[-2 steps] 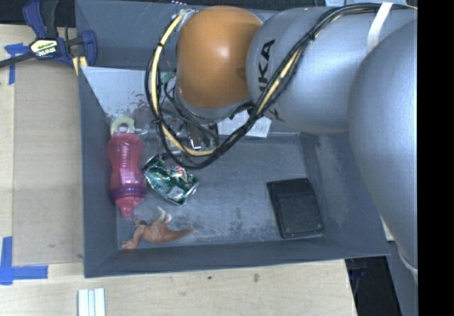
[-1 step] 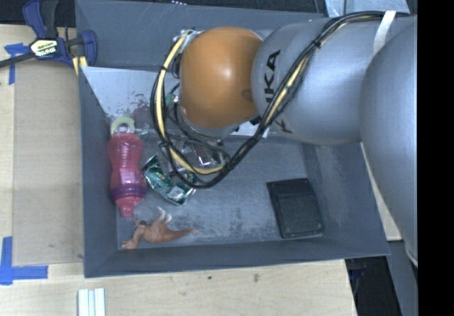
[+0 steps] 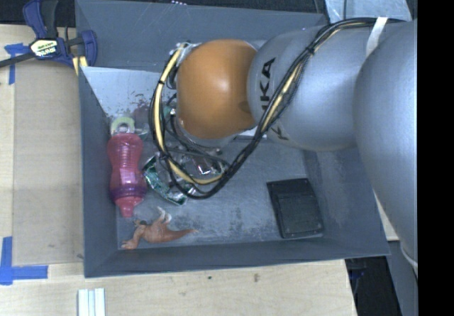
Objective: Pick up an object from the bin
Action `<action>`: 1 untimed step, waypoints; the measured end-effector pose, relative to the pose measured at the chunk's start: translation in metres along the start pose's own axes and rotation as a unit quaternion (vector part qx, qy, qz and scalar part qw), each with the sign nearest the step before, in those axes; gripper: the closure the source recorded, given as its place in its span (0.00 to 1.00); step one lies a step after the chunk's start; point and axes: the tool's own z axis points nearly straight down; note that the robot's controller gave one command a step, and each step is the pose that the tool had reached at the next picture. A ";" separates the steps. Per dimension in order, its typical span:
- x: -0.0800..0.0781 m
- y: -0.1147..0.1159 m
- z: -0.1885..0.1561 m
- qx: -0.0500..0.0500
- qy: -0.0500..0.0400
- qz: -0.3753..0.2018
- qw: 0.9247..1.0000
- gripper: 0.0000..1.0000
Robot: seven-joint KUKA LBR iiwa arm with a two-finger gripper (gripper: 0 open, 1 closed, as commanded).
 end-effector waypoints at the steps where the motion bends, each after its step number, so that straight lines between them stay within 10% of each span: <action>1: -0.006 -0.008 0.014 0.000 -0.002 0.103 0.995 1.00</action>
Offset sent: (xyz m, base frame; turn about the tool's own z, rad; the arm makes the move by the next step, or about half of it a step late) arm 0.0081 -0.0273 -0.0283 -0.1876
